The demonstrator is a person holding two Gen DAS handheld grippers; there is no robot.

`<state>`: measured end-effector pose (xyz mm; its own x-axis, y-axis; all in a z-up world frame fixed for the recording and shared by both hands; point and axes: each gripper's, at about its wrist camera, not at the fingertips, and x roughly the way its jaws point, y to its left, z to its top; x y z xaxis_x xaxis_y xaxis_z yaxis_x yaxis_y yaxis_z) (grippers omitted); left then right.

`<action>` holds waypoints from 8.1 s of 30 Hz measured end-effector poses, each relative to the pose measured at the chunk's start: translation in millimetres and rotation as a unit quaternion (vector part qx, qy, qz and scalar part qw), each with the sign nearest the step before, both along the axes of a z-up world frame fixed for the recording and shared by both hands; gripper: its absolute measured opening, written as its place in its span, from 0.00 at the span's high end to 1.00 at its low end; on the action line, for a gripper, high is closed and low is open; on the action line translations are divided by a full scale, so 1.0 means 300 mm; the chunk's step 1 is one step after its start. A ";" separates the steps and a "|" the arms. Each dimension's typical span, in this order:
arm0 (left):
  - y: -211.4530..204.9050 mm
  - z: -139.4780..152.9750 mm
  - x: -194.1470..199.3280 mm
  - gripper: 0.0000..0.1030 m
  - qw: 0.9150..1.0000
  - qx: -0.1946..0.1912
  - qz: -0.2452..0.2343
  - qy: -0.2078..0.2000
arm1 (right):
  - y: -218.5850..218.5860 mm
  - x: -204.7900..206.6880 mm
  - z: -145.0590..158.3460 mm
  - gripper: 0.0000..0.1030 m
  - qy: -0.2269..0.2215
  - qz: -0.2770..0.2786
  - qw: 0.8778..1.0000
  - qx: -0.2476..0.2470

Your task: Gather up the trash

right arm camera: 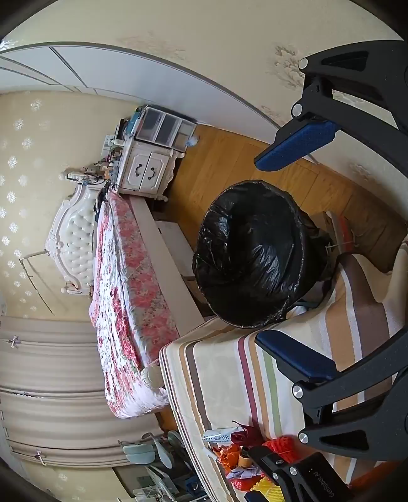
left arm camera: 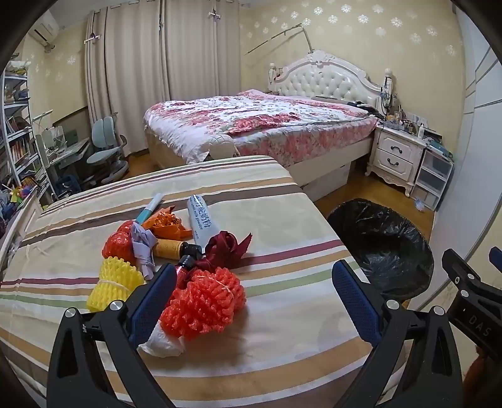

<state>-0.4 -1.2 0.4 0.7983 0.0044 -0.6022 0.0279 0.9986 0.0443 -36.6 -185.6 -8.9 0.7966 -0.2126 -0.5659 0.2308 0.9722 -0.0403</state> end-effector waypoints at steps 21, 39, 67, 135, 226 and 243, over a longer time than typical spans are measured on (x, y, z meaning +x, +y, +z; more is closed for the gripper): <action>-0.001 0.009 -0.034 0.06 1.000 -0.004 0.000 -0.003 | -0.014 -0.006 -0.008 0.04 0.004 0.000 1.000 0.004; 0.000 0.007 -0.029 0.06 1.000 -0.003 0.000 -0.003 | -0.022 -0.002 -0.027 0.04 0.007 -0.001 1.000 0.004; -0.002 0.006 -0.032 0.06 1.000 -0.002 0.000 -0.003 | -0.022 0.013 -0.028 0.04 0.011 -0.002 1.000 0.005; 0.537 -0.024 -0.104 0.06 0.991 0.036 0.131 0.019 | 0.436 0.026 0.010 0.04 0.046 0.174 0.983 0.038; 0.161 0.047 0.065 0.63 0.996 -0.064 -0.056 0.013 | 0.074 0.141 0.014 0.72 0.028 0.115 0.990 0.072; -0.190 -0.046 0.276 0.63 0.992 -0.028 -0.118 0.035 | -0.161 0.281 -0.076 0.71 0.043 0.072 0.993 0.082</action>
<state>82.5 -58.3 -13.4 0.7296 -0.2131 -0.6498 0.2620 0.9648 -0.0222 47.8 -234.0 -31.7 0.7593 0.0007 -0.6507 0.0909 0.9901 0.1070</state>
